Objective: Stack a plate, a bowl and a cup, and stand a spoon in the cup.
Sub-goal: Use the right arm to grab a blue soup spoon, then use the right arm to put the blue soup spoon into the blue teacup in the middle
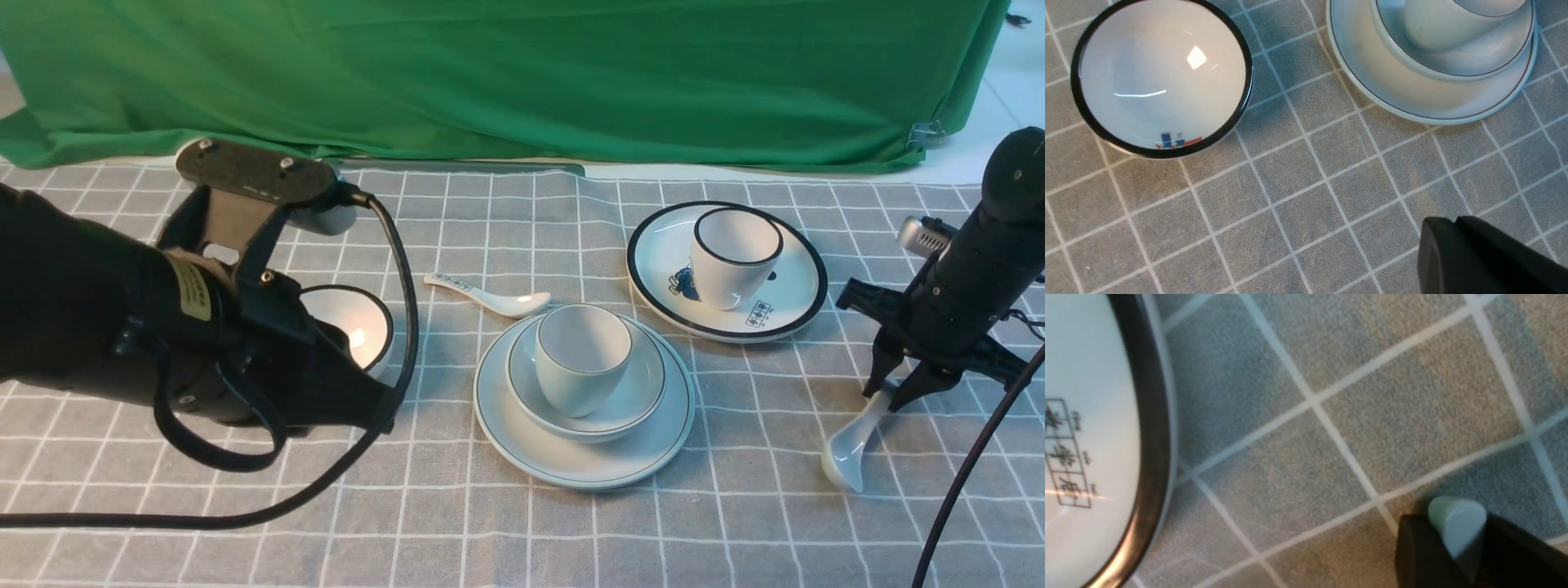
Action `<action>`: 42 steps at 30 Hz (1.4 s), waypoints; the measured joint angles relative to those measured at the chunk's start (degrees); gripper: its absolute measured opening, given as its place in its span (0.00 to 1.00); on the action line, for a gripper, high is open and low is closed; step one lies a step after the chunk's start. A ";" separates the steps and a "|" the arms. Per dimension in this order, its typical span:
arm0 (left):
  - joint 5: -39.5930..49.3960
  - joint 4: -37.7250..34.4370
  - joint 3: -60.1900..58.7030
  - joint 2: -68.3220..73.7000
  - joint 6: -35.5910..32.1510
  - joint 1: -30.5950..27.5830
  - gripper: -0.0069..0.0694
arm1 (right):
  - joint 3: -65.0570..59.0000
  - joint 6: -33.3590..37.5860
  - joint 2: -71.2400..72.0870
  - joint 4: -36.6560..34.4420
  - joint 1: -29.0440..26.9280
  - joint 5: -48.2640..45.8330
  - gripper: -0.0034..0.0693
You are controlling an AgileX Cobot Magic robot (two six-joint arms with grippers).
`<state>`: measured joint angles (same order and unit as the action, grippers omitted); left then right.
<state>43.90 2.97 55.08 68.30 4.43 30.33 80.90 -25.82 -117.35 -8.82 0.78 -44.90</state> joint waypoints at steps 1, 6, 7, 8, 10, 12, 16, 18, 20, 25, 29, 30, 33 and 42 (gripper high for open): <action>-0.02 0.36 0.00 0.00 0.00 0.00 0.10 | 0.00 0.00 0.00 0.07 0.00 0.40 0.30; -0.12 0.99 0.00 0.00 0.00 0.00 0.10 | 0.00 2.84 2.02 1.37 0.56 4.33 0.30; -0.12 1.04 0.00 0.00 0.00 0.00 0.10 | 0.00 4.58 4.25 2.12 1.17 6.59 0.30; -0.12 1.11 0.00 0.00 0.00 0.00 0.10 | 0.00 5.62 5.43 2.54 1.79 8.19 0.30; -0.16 1.23 0.00 0.00 0.00 0.00 0.10 | 0.00 7.28 8.84 4.19 3.54 11.24 0.30; -0.16 1.23 0.00 0.00 0.00 0.00 0.10 | 0.00 7.74 12.54 6.96 6.54 15.18 0.30; 0.22 2.61 0.00 0.00 2.97 -0.73 0.10 | 0.00 7.95 19.16 11.60 15.74 26.89 0.30; 0.67 3.39 -0.02 0.00 4.96 -2.35 0.10 | 0.00 7.95 20.48 12.03 19.51 31.84 0.30; 1.16 3.60 -0.02 0.00 6.27 -4.51 0.10 | 0.00 8.20 21.04 12.27 23.02 37.44 0.30; 1.55 -0.59 -0.02 0.00 4.59 -13.62 0.10 | 0.00 12.94 19.64 12.58 30.94 48.70 0.30; 1.82 -7.00 -0.61 0.00 -2.13 -21.34 0.10 | -2.58 17.94 17.00 12.69 33.99 54.52 0.30; 1.82 -8.56 -1.37 -0.12 -3.57 -22.81 0.10 | -4.66 18.42 16.96 12.61 34.35 58.06 0.30; 1.06 -11.27 -3.81 -0.36 -6.04 -25.53 0.10 | -11.80 19.47 17.62 12.17 34.61 66.76 0.30; -3.32 -13.61 -5.74 -1.91 -8.40 -26.14 0.10 | -26.27 22.72 20.23 11.79 35.90 86.31 0.30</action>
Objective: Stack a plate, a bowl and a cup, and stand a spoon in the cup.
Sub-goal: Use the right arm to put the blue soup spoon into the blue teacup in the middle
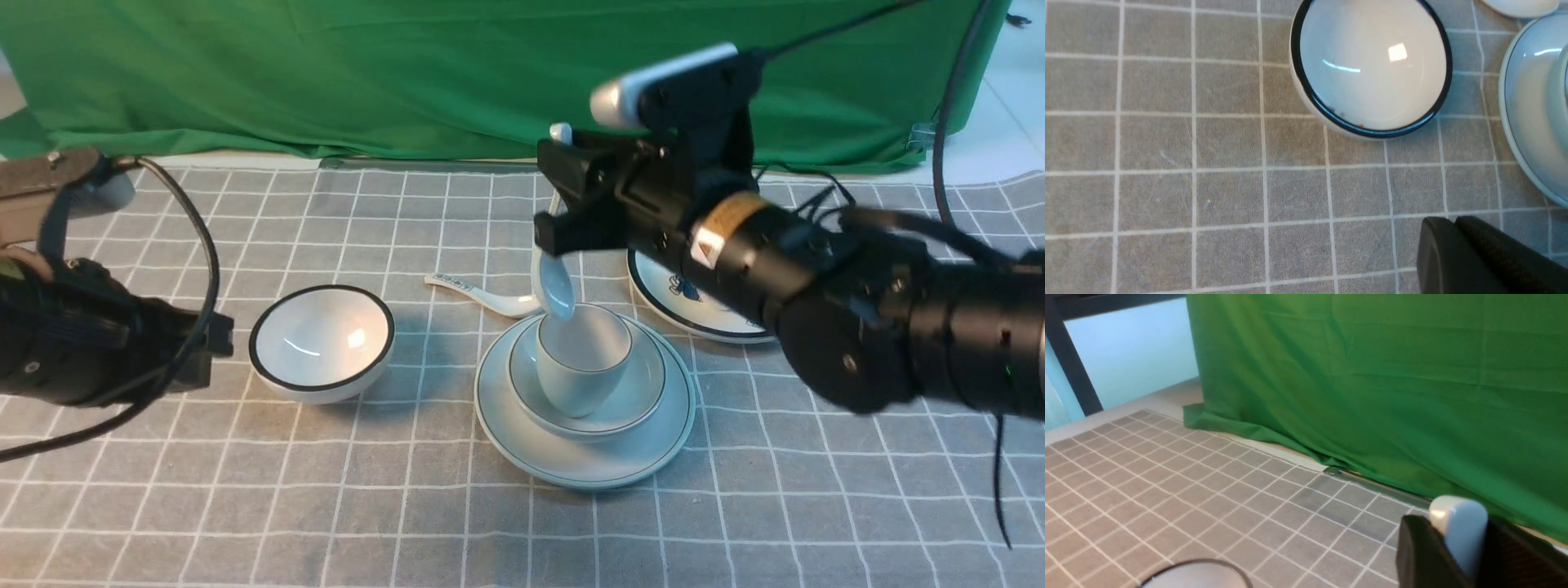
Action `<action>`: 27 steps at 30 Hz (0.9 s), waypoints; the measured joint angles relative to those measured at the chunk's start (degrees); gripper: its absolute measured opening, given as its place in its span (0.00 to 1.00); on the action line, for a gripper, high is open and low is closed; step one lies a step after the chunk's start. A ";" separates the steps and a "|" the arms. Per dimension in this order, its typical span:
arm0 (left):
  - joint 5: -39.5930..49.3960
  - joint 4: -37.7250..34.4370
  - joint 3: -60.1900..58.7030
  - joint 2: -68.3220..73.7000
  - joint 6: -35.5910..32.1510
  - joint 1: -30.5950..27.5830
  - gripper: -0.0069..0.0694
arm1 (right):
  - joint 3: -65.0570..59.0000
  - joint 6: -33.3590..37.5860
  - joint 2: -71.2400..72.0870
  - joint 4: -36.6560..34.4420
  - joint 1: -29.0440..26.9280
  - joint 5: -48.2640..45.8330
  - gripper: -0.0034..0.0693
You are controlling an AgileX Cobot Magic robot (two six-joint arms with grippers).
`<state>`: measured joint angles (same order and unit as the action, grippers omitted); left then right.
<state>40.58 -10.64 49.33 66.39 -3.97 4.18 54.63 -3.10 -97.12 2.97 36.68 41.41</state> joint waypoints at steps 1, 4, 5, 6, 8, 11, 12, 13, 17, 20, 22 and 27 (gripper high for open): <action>-0.05 0.00 0.00 0.00 -0.10 0.00 0.10 | -0.92 0.58 0.00 -0.03 0.00 1.08 0.30; -0.31 -0.04 0.00 0.00 -0.15 -0.09 0.10 | -3.71 2.18 0.00 -0.16 0.00 5.26 0.30; -0.52 -0.04 0.00 0.00 -0.15 -0.09 0.10 | -4.21 2.68 0.00 -0.37 0.00 5.81 0.30; -0.65 -0.04 0.00 0.00 -0.15 -0.13 0.10 | -4.67 3.10 0.00 -0.67 0.00 6.34 0.30; -0.79 -0.04 0.00 0.00 -0.15 -0.13 0.10 | -5.11 4.12 -0.21 -1.30 0.00 6.46 0.30; -0.90 -0.04 0.00 0.00 -0.15 -0.20 0.10 | -5.10 4.30 -1.62 -1.55 0.00 7.65 0.30; -0.90 -0.04 0.00 0.00 -0.15 -0.20 0.10 | -5.10 4.30 -2.12 -1.65 0.00 7.90 0.30; -0.90 -0.04 0.00 0.00 -0.15 -0.20 0.10 | -5.10 4.30 -2.51 -1.70 0.00 8.06 0.31; -0.90 -0.04 0.00 0.00 -0.15 -0.20 0.10 | -5.10 4.45 -3.42 -1.70 0.00 8.38 0.46; -0.85 -0.04 0.00 0.00 -0.27 -0.20 0.10 | -5.10 4.45 -3.57 -1.70 0.00 8.67 0.58; -0.85 -0.04 0.00 0.00 -0.27 -0.20 0.10 | -5.10 4.45 -3.57 -1.70 0.00 8.80 0.63; -0.85 -0.04 0.00 0.00 -0.57 -0.20 0.10 | -5.10 4.54 -3.00 -1.70 0.00 8.10 0.68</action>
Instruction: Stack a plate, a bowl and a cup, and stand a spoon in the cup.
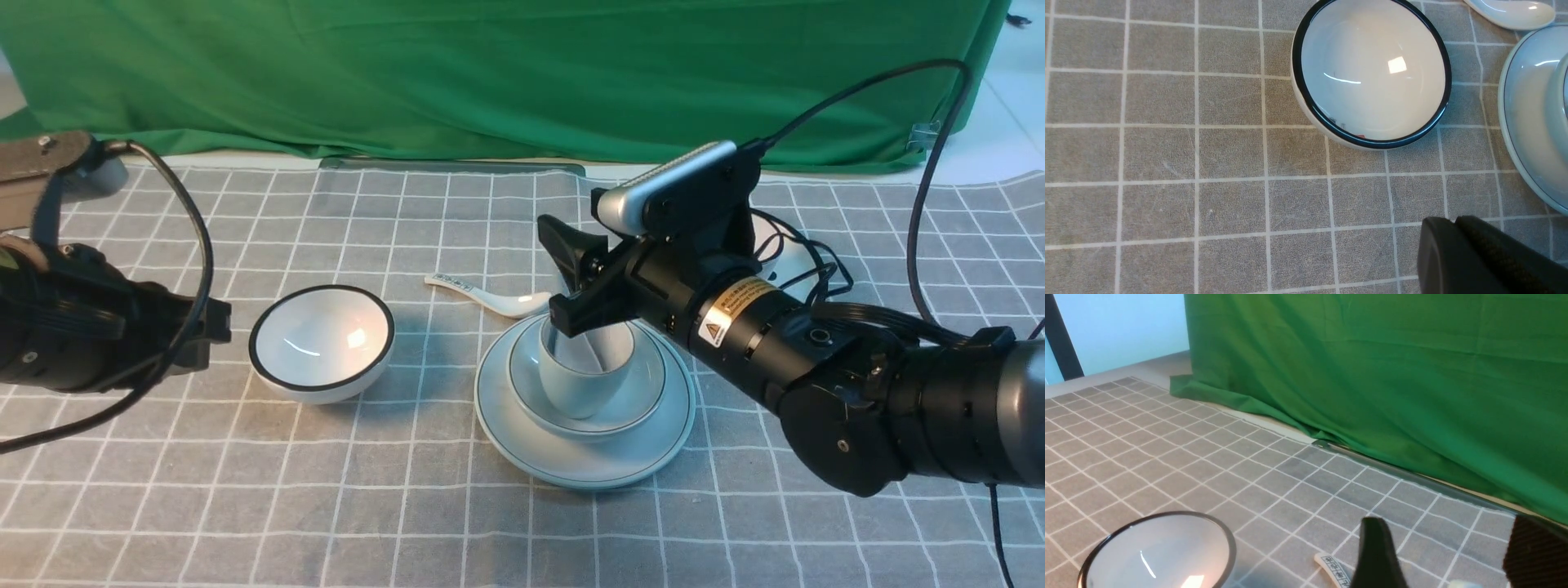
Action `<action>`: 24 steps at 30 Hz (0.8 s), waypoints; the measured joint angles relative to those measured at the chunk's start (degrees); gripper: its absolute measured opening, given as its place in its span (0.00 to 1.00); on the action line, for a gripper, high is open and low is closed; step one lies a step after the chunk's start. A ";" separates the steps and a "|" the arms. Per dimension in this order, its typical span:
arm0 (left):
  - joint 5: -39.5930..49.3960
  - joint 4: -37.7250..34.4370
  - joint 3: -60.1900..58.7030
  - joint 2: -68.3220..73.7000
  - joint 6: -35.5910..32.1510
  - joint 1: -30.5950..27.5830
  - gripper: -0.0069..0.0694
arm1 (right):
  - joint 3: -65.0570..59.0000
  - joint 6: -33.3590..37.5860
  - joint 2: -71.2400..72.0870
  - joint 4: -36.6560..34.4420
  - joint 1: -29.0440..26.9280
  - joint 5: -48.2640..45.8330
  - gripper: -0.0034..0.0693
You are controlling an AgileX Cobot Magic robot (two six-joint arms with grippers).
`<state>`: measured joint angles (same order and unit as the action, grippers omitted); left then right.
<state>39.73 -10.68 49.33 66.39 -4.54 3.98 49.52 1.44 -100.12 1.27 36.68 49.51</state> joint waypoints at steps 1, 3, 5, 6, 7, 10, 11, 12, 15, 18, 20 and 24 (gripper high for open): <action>0.13 0.00 0.00 0.00 -0.01 0.00 0.10 | -0.02 0.00 0.94 0.00 0.00 -1.33 0.68; 0.30 -0.22 0.00 0.00 -0.50 0.00 0.10 | -0.02 0.00 3.39 -0.14 0.00 -4.24 0.68; 0.72 -0.59 0.00 0.00 -0.89 0.00 0.10 | 0.20 0.54 7.68 -1.27 -0.17 -13.38 0.62; 0.79 -0.80 0.00 0.00 -1.02 0.00 0.10 | 0.67 1.13 10.23 -2.06 -0.57 -18.81 0.56; 0.79 -0.98 0.00 0.00 -1.12 0.00 0.10 | 1.49 1.61 11.81 -2.44 -1.16 -24.95 0.48; 0.69 -1.76 0.00 -0.33 -1.90 0.00 0.10 | 4.92 4.07 17.94 -3.16 -3.94 -43.99 0.22; 0.53 -2.33 -0.02 -0.75 -2.54 0.00 0.10 | 6.91 4.57 19.82 -3.15 -5.28 -50.86 0.17; 0.28 -3.03 -0.08 -1.08 -3.19 0.00 0.10 | 8.16 4.99 21.60 -3.04 -6.78 -57.42 0.13; -0.07 -5.32 -0.10 -2.99 -5.59 0.00 0.10 | 12.68 5.04 26.40 -1.60 -11.48 -72.12 0.10; -0.15 -6.72 -0.10 -5.72 -6.56 0.00 0.10 | 14.27 3.98 32.13 -0.14 -17.08 -79.66 0.08; -0.68 -7.14 -0.33 -8.74 -6.67 0.00 0.10 | 13.73 3.61 37.25 0.94 -20.61 -80.83 0.08; -4.07 -8.67 -3.05 -16.07 -6.83 0.00 0.10 | 7.34 2.08 51.94 1.98 -26.03 -77.12 0.08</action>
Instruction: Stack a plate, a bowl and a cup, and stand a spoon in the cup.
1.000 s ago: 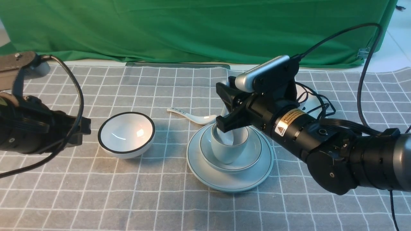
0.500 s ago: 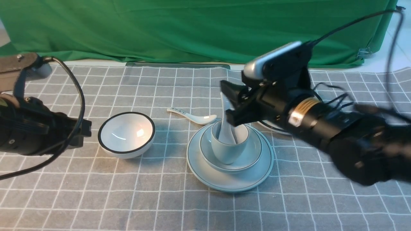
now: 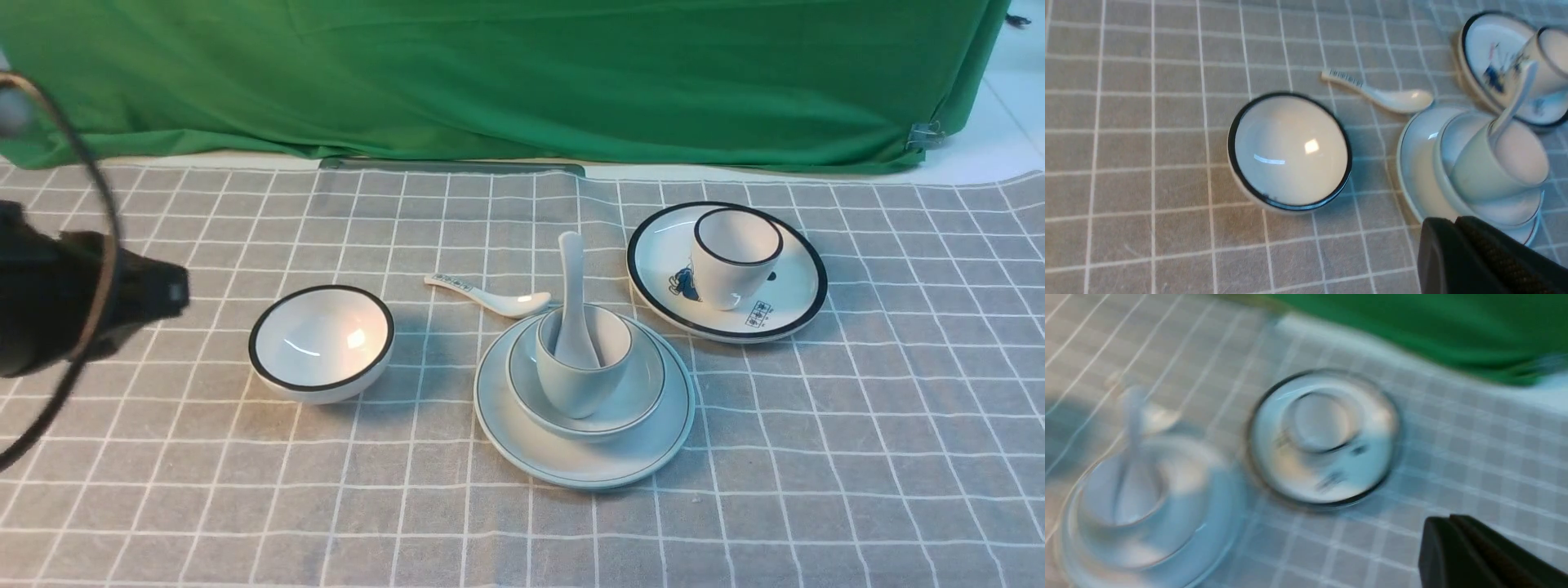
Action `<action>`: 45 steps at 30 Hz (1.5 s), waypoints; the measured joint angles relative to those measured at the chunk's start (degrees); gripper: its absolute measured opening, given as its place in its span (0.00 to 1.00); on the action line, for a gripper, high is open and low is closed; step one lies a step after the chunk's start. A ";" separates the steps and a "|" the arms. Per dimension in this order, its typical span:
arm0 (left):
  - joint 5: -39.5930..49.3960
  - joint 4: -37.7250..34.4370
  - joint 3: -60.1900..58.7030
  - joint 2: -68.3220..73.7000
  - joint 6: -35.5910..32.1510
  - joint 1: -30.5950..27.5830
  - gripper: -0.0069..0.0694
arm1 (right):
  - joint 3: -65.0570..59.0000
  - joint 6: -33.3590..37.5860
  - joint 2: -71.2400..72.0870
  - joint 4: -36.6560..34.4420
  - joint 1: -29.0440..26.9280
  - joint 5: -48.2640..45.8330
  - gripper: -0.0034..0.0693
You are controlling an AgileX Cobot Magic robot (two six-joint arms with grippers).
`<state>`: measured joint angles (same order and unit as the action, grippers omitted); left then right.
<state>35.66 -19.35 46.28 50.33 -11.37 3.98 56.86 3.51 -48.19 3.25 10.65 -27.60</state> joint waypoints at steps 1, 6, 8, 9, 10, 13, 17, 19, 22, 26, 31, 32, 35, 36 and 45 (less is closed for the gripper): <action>-2.90 -1.08 -2.61 -4.71 0.06 0.00 0.10 | -4.48 -0.25 6.34 0.01 -0.97 3.72 0.08; -8.83 -1.87 -9.52 -14.89 0.46 0.00 0.10 | -20.08 -3.15 21.35 -0.04 -1.33 14.38 0.08; -10.81 -1.87 -13.04 -19.92 0.46 0.00 0.10 | -27.11 -5.66 26.58 -0.09 -1.33 19.10 0.08; -11.42 -1.89 -13.81 -21.09 0.46 0.00 0.10 | -29.11 -6.21 27.73 -0.09 -1.33 20.38 0.08; -11.85 -1.94 -14.68 -22.40 0.46 0.00 0.10 | -30.34 -6.84 28.69 -0.09 -1.33 21.56 0.08; -12.28 -2.36 -16.21 -24.64 0.46 0.00 0.10 | -32.37 -7.71 30.87 -0.09 -1.33 23.75 0.09; -12.64 -2.71 -16.48 -25.12 0.46 0.00 0.10 | -32.50 -7.78 31.41 -0.09 -1.33 25.13 0.12; -14.10 -2.71 -16.48 -25.20 0.46 0.00 0.10 | -32.50 -7.92 31.41 -0.09 -1.33 25.19 0.14; -15.74 -2.39 -16.48 -25.20 0.46 0.00 0.10 | -32.50 -8.19 31.41 -0.09 -1.33 25.26 0.17; -15.74 -1.84 -16.52 -25.20 0.46 0.00 0.11 | -32.50 -8.19 31.41 -0.09 -1.33 25.26 0.19; -15.74 -1.34 -16.52 -25.20 0.46 0.00 0.11 | -32.50 -8.41 31.41 -0.09 -1.33 25.26 0.21; -15.74 -1.10 -16.52 -25.20 0.46 0.00 0.11 | -32.50 -8.46 31.41 -0.09 -1.33 25.26 0.21; -15.68 -0.51 -16.52 -25.20 0.46 0.00 0.11 | -32.50 -8.43 31.41 -0.09 -1.33 25.26 0.22; -15.68 -0.28 -16.52 -25.20 0.40 0.00 0.11 | -32.50 -8.43 31.41 -0.09 -1.33 25.26 0.23; -16.01 7.80 -20.45 -31.48 -0.33 -0.81 0.11 | -32.50 -8.56 31.41 -0.09 -1.33 25.26 0.24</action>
<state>19.65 -11.55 25.83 18.85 -11.69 3.17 24.36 -5.04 -16.78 3.16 9.32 -2.35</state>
